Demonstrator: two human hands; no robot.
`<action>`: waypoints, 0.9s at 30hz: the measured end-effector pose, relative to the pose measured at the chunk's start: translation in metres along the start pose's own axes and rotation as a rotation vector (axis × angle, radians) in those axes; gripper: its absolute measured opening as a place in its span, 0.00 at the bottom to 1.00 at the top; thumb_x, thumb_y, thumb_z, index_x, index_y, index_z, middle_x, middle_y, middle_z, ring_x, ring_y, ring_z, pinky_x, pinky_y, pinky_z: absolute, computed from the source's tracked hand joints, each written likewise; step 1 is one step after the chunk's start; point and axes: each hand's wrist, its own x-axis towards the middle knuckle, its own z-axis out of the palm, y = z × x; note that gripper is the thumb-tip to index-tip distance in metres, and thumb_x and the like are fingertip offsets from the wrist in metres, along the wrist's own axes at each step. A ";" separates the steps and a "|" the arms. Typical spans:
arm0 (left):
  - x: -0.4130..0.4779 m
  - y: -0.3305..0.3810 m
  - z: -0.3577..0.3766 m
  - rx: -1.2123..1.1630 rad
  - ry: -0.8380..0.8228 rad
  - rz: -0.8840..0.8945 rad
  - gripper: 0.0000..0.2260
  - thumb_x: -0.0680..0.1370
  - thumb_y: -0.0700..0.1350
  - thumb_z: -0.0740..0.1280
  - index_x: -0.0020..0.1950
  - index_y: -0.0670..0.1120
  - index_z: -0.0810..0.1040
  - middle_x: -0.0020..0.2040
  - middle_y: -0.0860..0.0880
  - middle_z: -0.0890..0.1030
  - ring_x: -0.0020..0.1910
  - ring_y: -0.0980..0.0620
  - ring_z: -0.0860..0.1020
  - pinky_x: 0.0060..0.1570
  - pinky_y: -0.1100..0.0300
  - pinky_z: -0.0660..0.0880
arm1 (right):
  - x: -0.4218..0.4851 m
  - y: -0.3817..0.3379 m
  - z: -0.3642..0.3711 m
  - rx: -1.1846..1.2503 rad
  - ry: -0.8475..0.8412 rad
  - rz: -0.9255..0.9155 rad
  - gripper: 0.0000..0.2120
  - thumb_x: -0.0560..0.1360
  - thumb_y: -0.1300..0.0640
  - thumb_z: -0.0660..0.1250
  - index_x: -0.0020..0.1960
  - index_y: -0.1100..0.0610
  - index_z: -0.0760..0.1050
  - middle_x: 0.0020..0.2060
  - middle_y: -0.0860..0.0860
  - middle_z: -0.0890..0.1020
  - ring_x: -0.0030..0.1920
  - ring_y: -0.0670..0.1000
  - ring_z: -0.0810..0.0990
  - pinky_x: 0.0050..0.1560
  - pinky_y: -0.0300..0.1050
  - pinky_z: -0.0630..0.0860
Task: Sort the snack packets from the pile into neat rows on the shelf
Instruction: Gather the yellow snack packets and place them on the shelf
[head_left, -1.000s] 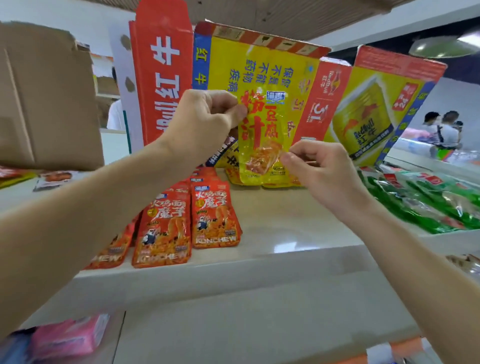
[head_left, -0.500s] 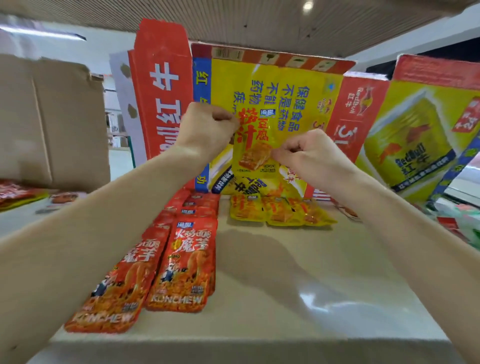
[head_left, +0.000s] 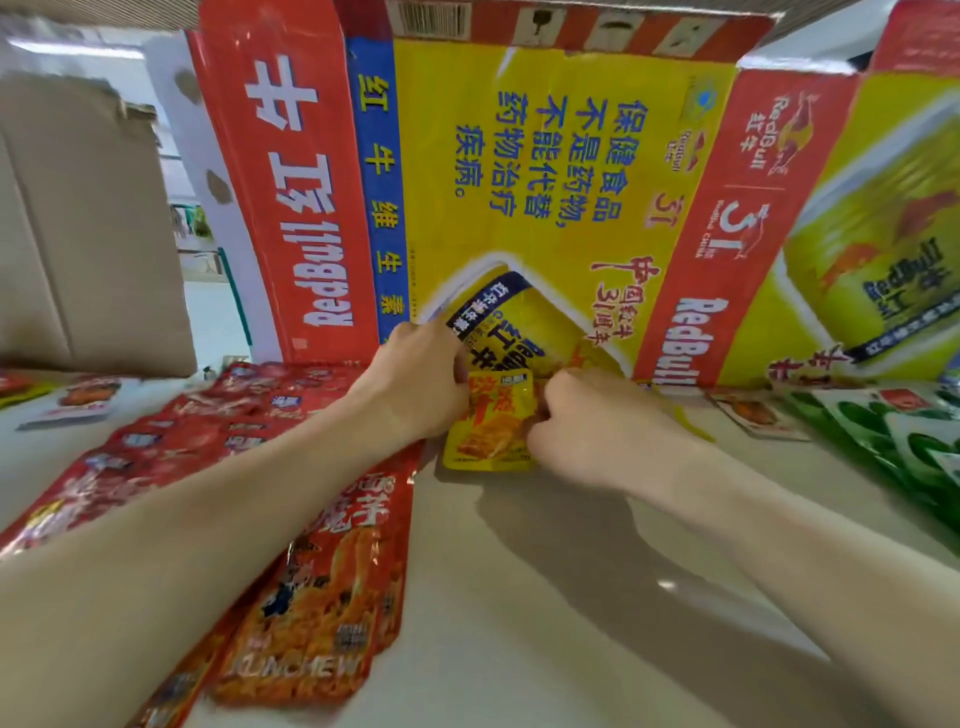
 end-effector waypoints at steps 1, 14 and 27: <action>0.000 -0.001 0.001 0.007 -0.010 0.009 0.14 0.73 0.41 0.70 0.30 0.55 0.74 0.39 0.49 0.82 0.40 0.49 0.81 0.39 0.58 0.75 | -0.002 -0.001 0.000 -0.022 0.005 -0.006 0.10 0.74 0.51 0.62 0.41 0.56 0.66 0.35 0.52 0.67 0.43 0.58 0.72 0.43 0.45 0.69; -0.003 0.001 -0.008 -0.020 -0.022 0.051 0.08 0.72 0.41 0.69 0.40 0.52 0.85 0.42 0.52 0.83 0.42 0.52 0.81 0.43 0.57 0.80 | -0.008 -0.001 -0.001 -0.088 0.031 -0.036 0.16 0.75 0.49 0.61 0.34 0.54 0.58 0.39 0.52 0.68 0.45 0.57 0.71 0.42 0.46 0.66; -0.009 0.008 -0.012 -0.047 -0.171 0.033 0.08 0.74 0.40 0.69 0.45 0.48 0.87 0.47 0.50 0.84 0.46 0.52 0.81 0.48 0.54 0.82 | -0.013 -0.004 -0.002 -0.097 -0.051 -0.033 0.14 0.74 0.51 0.60 0.33 0.55 0.62 0.32 0.49 0.67 0.41 0.57 0.72 0.40 0.44 0.67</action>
